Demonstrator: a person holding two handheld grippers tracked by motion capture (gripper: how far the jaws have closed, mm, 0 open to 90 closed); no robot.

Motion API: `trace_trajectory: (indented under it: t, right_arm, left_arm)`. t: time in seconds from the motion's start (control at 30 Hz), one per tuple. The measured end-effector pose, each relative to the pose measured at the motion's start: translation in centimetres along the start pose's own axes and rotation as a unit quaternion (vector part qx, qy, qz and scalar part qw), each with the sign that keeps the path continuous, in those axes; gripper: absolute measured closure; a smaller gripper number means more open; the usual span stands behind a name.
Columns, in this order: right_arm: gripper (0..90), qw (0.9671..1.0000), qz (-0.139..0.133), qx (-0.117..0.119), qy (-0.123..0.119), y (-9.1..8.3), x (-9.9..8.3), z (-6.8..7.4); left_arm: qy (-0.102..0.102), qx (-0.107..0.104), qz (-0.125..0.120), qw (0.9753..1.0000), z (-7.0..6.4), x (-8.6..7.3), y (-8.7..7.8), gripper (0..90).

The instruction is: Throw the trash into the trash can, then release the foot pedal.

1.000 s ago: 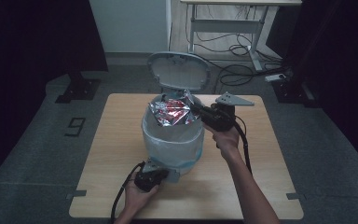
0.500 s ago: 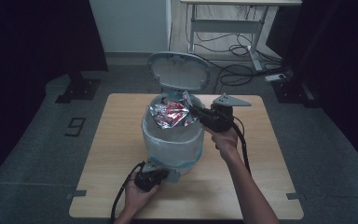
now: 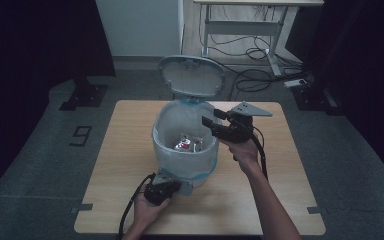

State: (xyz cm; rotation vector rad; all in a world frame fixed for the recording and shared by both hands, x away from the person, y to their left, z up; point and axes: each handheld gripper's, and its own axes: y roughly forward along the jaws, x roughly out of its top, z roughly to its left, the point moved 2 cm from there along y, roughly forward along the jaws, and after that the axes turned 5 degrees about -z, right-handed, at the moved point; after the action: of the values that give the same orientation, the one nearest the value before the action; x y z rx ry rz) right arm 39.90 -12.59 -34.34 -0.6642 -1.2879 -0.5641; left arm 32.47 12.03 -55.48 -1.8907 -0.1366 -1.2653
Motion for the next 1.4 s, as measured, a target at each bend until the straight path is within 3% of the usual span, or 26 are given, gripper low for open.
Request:
trace_trajectory:
  t: [0.8,0.97,1.4]
  right_arm:
    - [42.8,0.9998,-0.018,-0.002,0.000,-3.4,-0.8,-1.1]
    - [42.9,0.9998,-0.020,-0.003,0.004,-4.5,-1.2,-1.8]
    - [43.0,0.9996,-0.015,-0.022,0.004,-6.8,-2.5,-3.7]
  left_arm:
    - [-0.004,-0.002,-0.001,1.0000,0.1,0.0,0.0,90.0]
    - [0.003,0.003,0.002,1.0000,-0.1,0.1,0.0,90.0]
    - [-0.003,-0.001,0.001,1.0000,0.0,0.0,0.0,90.0]
